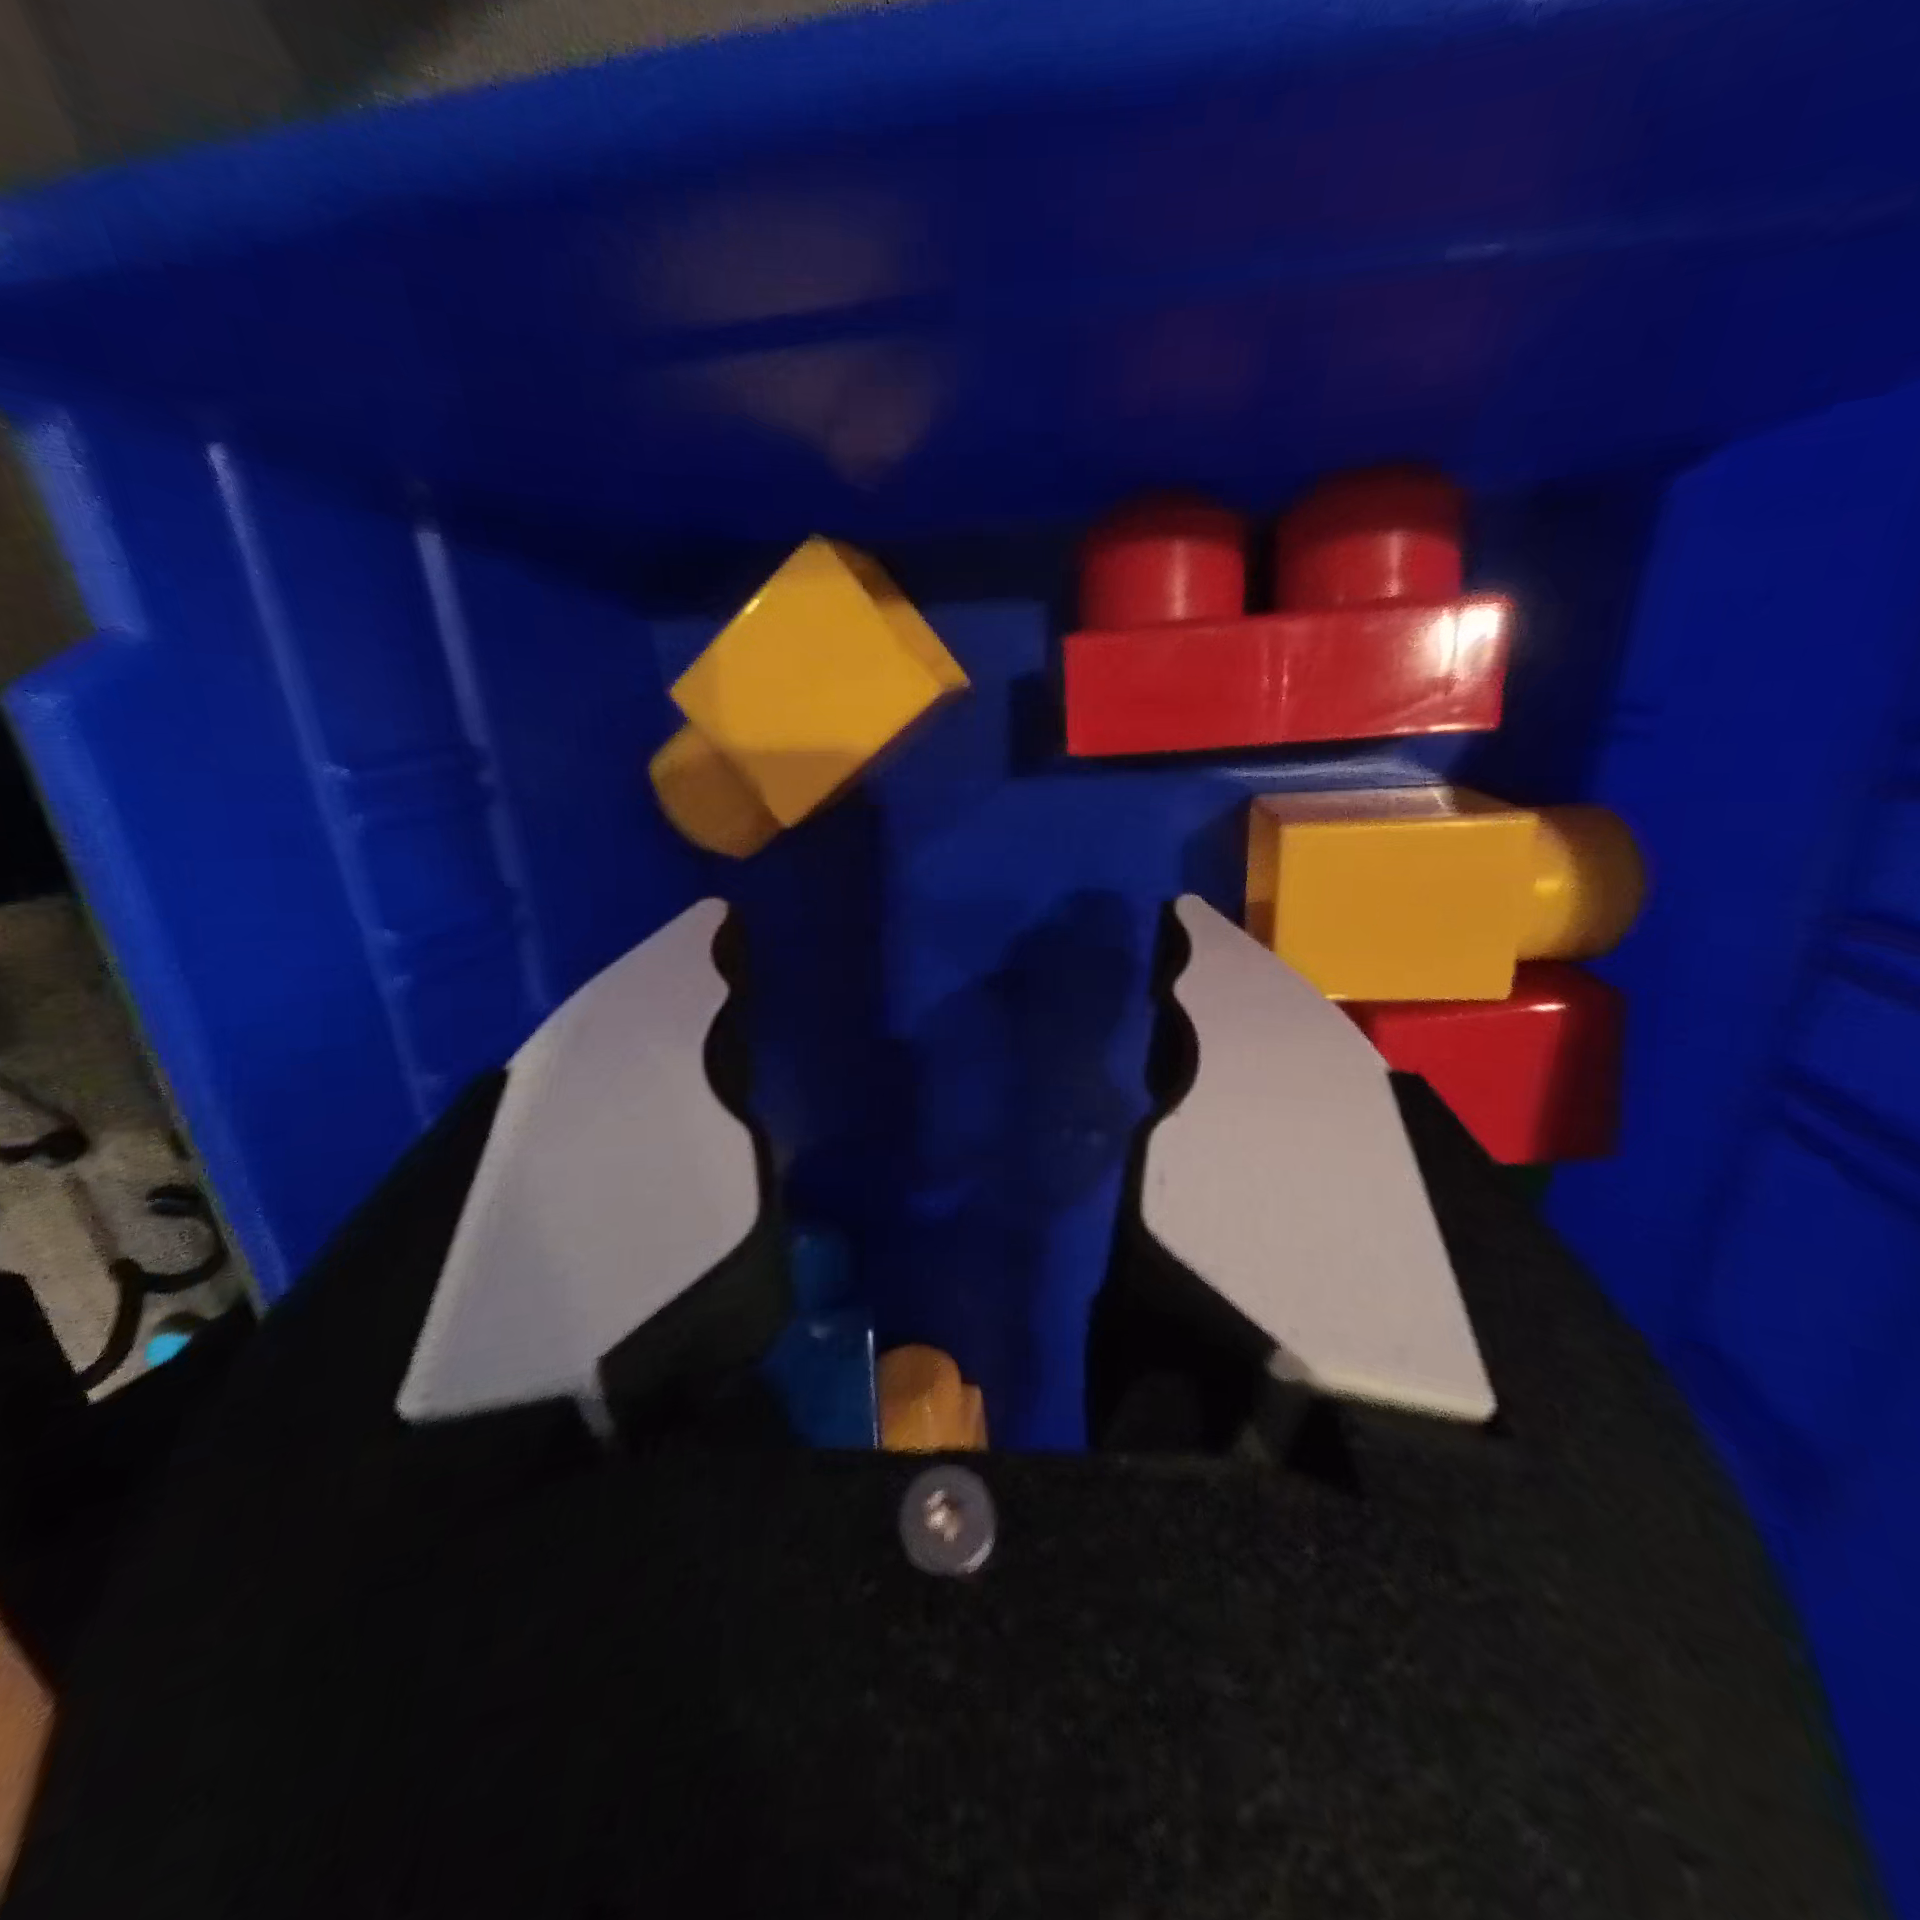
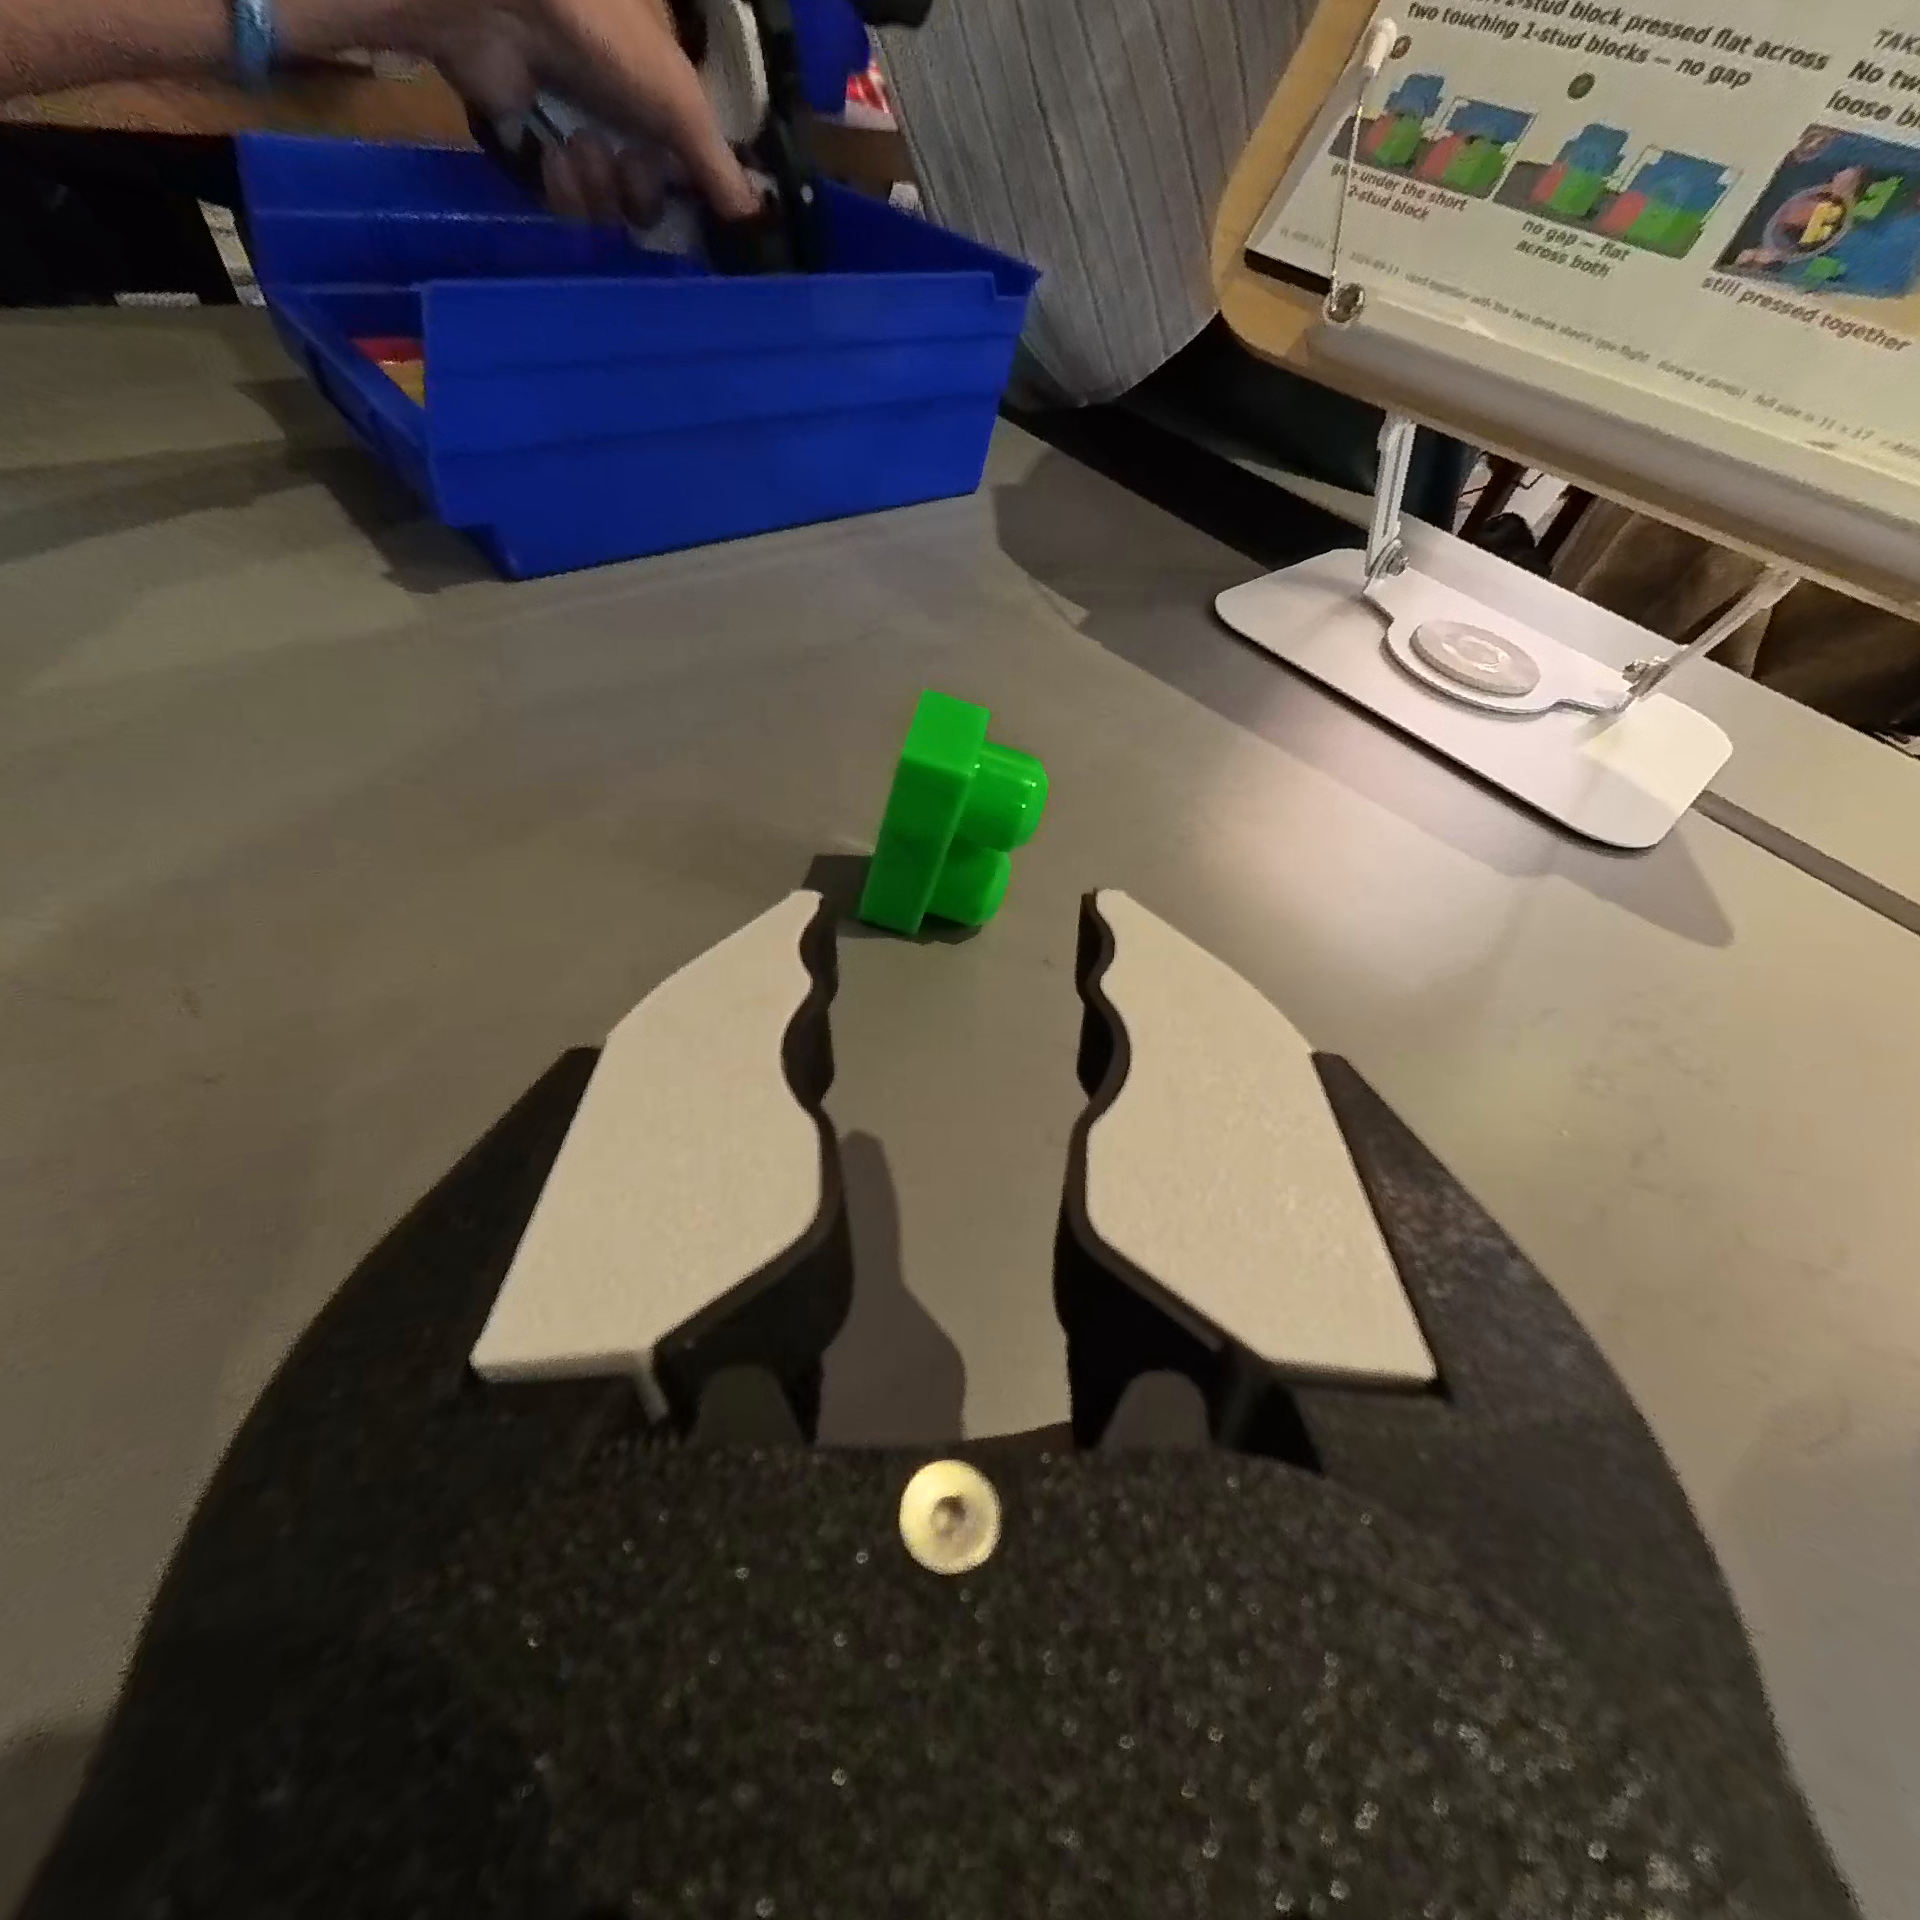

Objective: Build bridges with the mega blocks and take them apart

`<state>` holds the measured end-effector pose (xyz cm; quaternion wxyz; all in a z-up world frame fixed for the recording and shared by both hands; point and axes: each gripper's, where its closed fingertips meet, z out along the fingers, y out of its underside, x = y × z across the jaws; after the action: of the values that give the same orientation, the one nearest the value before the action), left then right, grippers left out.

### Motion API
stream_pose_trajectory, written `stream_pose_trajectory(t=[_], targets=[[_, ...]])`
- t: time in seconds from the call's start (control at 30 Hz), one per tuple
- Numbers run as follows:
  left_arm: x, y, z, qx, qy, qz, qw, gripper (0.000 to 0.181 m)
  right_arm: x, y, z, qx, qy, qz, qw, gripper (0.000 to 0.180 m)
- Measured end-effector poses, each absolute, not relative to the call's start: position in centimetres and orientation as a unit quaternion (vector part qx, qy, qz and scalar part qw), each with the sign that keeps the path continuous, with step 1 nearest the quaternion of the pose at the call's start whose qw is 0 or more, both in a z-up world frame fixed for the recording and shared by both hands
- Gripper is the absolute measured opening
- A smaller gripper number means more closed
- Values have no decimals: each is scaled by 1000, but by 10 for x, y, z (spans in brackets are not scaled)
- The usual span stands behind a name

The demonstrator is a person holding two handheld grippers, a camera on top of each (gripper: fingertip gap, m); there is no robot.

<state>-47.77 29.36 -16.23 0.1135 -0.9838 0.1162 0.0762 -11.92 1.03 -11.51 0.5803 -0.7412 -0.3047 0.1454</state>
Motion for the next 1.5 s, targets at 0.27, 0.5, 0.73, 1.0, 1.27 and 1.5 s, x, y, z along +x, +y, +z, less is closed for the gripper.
stream_pose_trajectory(t=[0.27, 0.5, 0.73, 1.0, 1.27, 1.5], targets=[[-491, 311, -138, -926, 305, 178, 135, 69, -120, 10, -117, -741, -312, 135, 579, 43], [-496, 321, -159, -875, 429, 199, 99, 68, -119, 12, -120, -744, -315, 127, 575, 43], [-498, 323, -185, -880, 435, 183, 53, 42, -118, 14, -123, -748, -315, 126, 570, 43], [-483, 286, -151, -870, 474, 125, 48, 39, -116, 13, -122, -749, -307, 134, 571, 42], [-352, 139, -23, -720, 669, 29, 183, 38, -116, 13, -117, -743, -305, 134, 581, 42], [-284, 42, -98, -617, 778, 57, 105, 38, -115, 13, -114, -740, -300, 137, 586, 41]])
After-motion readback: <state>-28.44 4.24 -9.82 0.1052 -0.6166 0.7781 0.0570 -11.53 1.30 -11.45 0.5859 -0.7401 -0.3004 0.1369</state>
